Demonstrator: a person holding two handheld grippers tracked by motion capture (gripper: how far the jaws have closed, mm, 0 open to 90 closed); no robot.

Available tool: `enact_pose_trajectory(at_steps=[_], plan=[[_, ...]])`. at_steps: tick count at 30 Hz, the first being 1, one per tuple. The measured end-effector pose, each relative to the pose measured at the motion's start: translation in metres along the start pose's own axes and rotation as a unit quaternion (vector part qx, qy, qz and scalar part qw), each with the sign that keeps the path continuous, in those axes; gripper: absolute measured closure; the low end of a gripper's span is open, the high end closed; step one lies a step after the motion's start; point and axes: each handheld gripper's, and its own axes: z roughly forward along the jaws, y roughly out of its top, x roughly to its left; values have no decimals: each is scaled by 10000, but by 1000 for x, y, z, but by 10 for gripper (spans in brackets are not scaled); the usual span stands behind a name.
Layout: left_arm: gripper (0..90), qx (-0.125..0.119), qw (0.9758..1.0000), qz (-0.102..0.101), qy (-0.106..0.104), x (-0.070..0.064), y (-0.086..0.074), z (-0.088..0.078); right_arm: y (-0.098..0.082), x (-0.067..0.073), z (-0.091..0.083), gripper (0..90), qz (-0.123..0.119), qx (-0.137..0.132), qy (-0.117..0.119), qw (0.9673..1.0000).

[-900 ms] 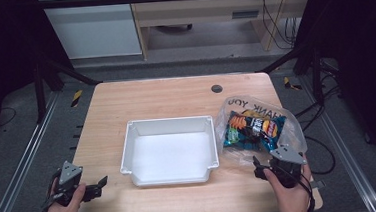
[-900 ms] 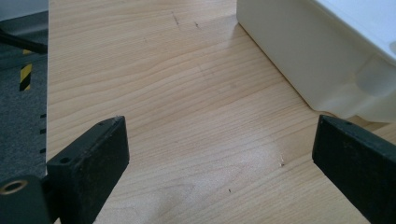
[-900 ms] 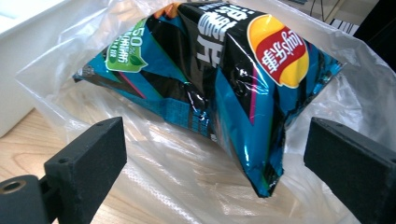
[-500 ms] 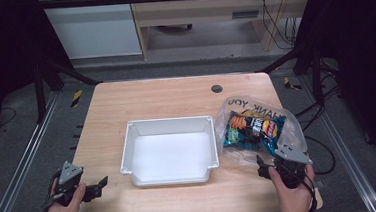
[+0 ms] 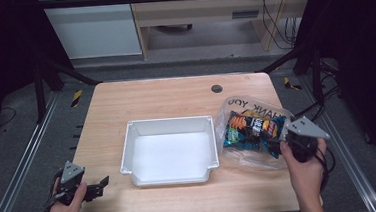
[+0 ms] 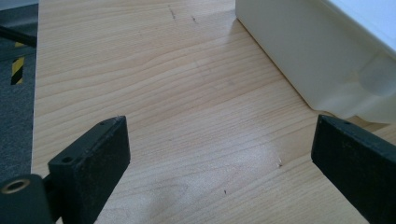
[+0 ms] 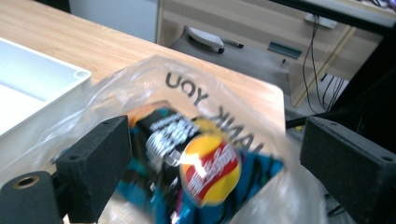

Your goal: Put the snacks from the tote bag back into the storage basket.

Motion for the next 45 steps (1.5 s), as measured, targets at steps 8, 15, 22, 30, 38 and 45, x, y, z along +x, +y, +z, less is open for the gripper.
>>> enact_pose_trajectory(at_steps=[8,15,22,30,38,45], plan=[[41,-2,10000,40,53,0,-1,-3,39,-25,19,107,-24,351,933,9950],[41,6,10000,97,11,-3,-1,-2,40,-37,38,112,-53,1026,1376,9851],[41,-6,9998,190,10,-4,0,-4,33,-37,52,110,-217,1558,1605,9744],[41,13,9998,216,-21,-7,1,-3,38,-26,59,112,-882,2061,1856,9567],[42,48,9997,255,-29,-8,0,-3,47,-22,71,128,-1408,2237,1818,9471],[42,93,9995,301,-57,-10,0,0,51,-24,84,139,-1623,2256,1636,9466]])
